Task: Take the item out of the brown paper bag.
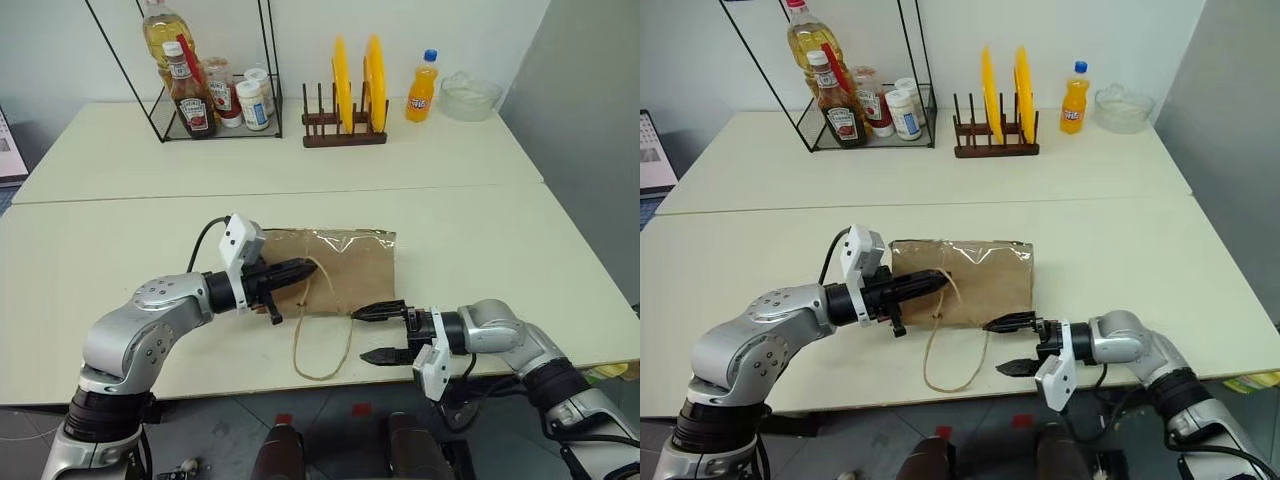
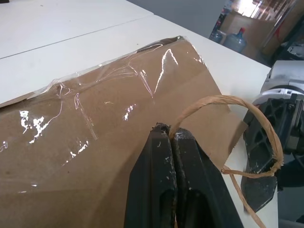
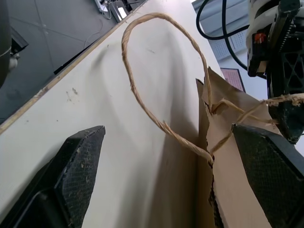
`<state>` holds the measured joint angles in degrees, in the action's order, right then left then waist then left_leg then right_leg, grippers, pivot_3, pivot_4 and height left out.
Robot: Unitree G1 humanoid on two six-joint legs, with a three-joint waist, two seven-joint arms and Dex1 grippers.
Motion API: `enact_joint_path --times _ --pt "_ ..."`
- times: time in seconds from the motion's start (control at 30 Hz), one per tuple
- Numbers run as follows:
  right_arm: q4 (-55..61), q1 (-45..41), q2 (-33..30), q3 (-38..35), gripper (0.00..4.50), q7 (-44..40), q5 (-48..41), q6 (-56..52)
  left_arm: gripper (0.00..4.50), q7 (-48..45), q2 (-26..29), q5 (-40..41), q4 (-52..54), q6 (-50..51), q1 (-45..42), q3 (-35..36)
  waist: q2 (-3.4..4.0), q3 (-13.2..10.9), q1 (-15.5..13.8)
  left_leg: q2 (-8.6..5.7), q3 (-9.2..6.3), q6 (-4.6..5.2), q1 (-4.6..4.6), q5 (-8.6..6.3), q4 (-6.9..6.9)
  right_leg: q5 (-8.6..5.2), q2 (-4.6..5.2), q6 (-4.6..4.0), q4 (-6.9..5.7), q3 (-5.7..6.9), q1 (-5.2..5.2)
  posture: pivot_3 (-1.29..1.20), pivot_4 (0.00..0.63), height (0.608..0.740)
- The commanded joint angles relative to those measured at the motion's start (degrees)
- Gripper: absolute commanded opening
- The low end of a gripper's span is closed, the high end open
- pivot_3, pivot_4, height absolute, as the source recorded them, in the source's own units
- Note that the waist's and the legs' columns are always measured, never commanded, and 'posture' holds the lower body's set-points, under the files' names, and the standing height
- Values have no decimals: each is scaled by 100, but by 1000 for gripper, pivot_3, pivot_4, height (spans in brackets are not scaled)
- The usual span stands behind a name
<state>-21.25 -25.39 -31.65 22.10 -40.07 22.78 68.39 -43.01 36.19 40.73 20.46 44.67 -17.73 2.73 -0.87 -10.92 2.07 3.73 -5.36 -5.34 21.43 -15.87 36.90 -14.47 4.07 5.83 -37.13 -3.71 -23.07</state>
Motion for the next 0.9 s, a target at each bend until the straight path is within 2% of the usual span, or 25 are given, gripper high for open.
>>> enact_joint_path --times 0.03,0.27,0.37,0.53,0.67,0.7,0.8,0.9 --pt "-175 -38 112 -4 4500 515 611 328 10 1 -12 174 220 38 -59 156 0 0 3 0 0 0 -1 0 -1 0 0 0 -1 0 0 0 150 740" --pt "-394 -321 440 12 4500 1533 1576 434 10 -84 29 223 292 48 61 86 -1 1 72 0 -1 0 -4 0 -3 0 0 0 -4 0 0 0 150 740" --pt "-478 -423 500 94 3541 1827 1814 406 0 -92 29 250 305 85 61 79 -1 1 117 0 -1 0 -3 0 -3 0 0 0 -5 -1 0 0 150 740" --pt "-538 -520 532 148 1672 2344 2162 298 0 -93 30 246 215 131 -41 122 -1 1 119 0 -1 0 -1 0 -3 0 0 -1 -3 -1 0 0 150 740" --pt "-605 -571 519 230 191 2507 2116 148 0 -60 29 185 193 112 -40 110 -2 1 124 0 -1 1 -2 0 -3 0 0 -1 -4 -1 -1 0 150 740" --pt "-611 -572 502 244 49 2511 2071 103 0 -42 24 166 179 106 -42 108 -4 2 124 0 -1 1 -3 0 -3 0 0 -1 -4 -2 -1 0 150 740" --pt "-530 -504 373 316 49 2422 1895 38 0 62 -24 247 146 204 -110 175 -4 3 124 0 -1 1 -3 -1 -3 0 0 -1 -5 -2 -1 0 150 740" --pt "-325 -289 178 573 49 1843 1378 -278 0 294 -109 349 10 419 -341 267 -6 3 106 0 -3 3 -1 -1 -2 0 0 -1 -4 -1 0 0 150 740"
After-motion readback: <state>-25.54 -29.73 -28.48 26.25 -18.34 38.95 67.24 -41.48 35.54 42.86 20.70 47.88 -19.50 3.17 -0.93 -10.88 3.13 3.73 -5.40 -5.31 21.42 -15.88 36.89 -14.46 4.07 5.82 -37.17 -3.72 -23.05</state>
